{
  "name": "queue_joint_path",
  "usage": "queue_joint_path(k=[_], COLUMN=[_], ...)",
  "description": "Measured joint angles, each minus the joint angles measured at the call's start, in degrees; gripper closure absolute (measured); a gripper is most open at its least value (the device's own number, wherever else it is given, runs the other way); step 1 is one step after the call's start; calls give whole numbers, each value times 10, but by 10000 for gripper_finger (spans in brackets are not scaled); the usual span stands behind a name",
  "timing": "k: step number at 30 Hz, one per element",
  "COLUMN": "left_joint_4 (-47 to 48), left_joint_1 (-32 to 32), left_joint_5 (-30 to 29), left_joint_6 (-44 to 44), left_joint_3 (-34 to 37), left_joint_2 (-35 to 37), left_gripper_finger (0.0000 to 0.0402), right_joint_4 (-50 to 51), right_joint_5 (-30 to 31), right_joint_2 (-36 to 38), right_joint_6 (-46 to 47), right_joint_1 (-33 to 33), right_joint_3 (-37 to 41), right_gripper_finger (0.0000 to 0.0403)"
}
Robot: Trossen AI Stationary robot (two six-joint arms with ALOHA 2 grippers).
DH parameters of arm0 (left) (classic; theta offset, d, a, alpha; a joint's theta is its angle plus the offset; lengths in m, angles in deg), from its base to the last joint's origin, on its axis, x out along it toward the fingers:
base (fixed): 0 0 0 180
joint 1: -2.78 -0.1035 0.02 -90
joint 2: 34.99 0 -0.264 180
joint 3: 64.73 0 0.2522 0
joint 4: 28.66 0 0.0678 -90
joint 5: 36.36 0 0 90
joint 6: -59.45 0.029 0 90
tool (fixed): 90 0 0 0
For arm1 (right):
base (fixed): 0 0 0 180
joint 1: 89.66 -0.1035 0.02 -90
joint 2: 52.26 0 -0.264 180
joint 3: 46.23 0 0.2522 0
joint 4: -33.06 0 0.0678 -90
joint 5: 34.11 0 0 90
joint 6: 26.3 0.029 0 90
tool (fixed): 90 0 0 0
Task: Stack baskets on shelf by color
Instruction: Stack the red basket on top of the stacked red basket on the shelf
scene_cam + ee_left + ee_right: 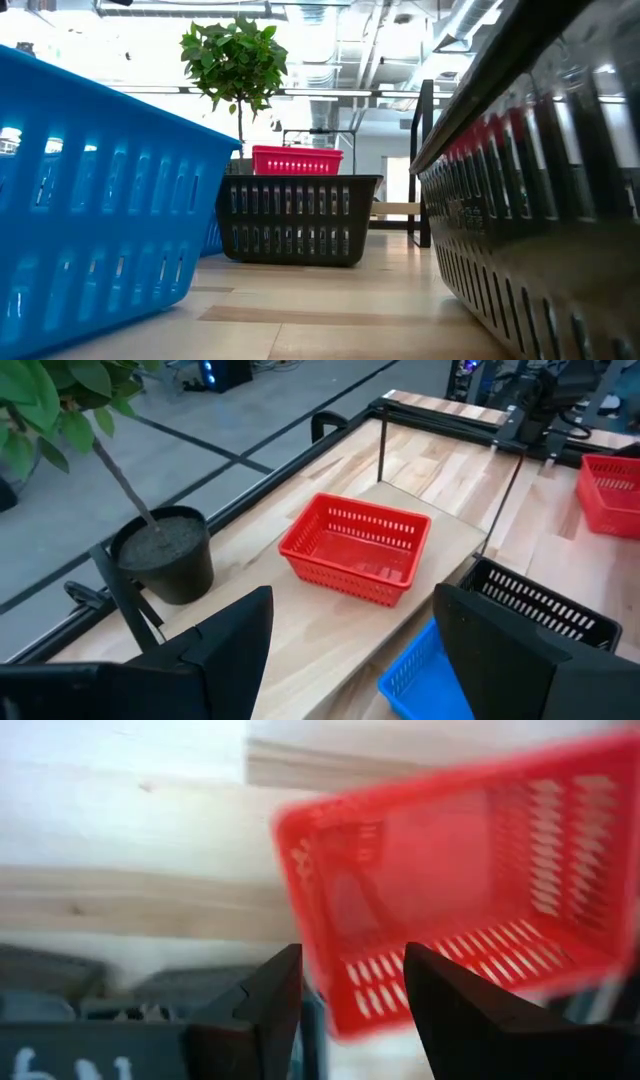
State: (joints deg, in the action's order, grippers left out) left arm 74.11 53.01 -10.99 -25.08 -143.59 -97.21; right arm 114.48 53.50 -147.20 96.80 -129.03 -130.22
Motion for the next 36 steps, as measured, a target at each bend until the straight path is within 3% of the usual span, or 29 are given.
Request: queue_joint_path(k=[6, 17, 21, 26, 31, 36], left_joint_4=[0, 0, 0, 0, 0, 0], left_joint_1=[-1, -1, -1, -1, -1, -1], left_joint_5=[4, 10, 10, 9, 7, 7], left_joint_6=[1, 0, -2, -4, -5, -7], left_joint_3=[0, 0, 0, 0, 0, 0], left_joint_2=[0, 0, 0, 0, 0, 0], left_gripper_finger=[136, 136, 136, 136, 136, 136], right_joint_4=[-65, -133, -130, -124, -104, 2], right_joint_5=[0, -8, -10, -9, 16, 86], right_joint_2=[0, 0, 0, 0, 16, 50], right_joint_6=[-40, -45, -38, -77, -153, -255], right_joint_1=[27, 16, 22, 48, 98, 155], right_joint_3=[53, 106, 115, 115, 93, 1], right_gripper_finger=[207, 223, 266, 379, 387, 394])
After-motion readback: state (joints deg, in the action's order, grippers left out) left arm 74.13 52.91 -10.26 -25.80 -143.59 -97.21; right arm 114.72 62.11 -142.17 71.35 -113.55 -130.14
